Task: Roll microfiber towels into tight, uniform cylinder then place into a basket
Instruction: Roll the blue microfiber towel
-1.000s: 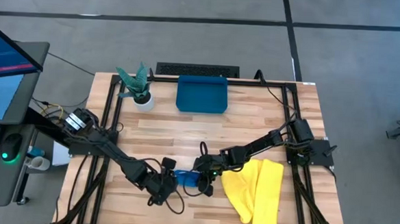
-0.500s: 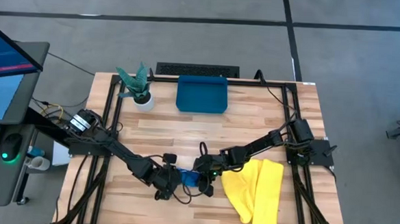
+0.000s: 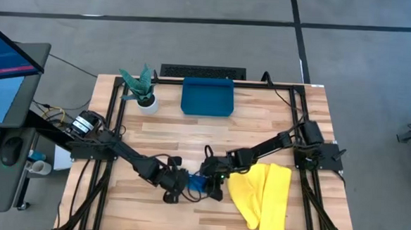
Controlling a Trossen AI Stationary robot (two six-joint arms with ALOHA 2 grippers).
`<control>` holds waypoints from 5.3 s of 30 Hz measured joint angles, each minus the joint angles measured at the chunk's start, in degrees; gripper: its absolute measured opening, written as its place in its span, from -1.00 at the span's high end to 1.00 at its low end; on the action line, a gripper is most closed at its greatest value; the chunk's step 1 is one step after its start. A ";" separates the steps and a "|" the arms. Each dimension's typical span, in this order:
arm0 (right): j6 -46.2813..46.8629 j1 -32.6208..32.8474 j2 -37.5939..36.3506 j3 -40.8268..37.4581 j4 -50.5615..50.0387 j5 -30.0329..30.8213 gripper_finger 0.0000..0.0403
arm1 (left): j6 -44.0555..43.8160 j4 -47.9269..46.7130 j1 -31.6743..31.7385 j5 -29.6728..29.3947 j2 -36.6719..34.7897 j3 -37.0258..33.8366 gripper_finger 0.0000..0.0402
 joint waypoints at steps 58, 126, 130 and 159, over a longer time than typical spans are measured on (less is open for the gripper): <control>-32.41 12.79 -3.93 -0.02 -7.91 33.31 0.09 | -0.04 6.43 9.53 19.70 0.17 -0.17 0.83; 14.55 4.29 -1.11 0.00 0.36 18.43 0.89 | -11.14 4.73 8.33 34.96 0.24 -0.13 0.83; 17.55 3.16 -1.11 0.03 -0.08 16.82 0.86 | -11.14 4.73 8.33 34.95 0.24 -0.13 0.83; 20.51 2.27 -1.24 0.12 -5.53 19.73 0.88 | -5.59 3.08 5.53 21.43 -3.48 -0.41 0.44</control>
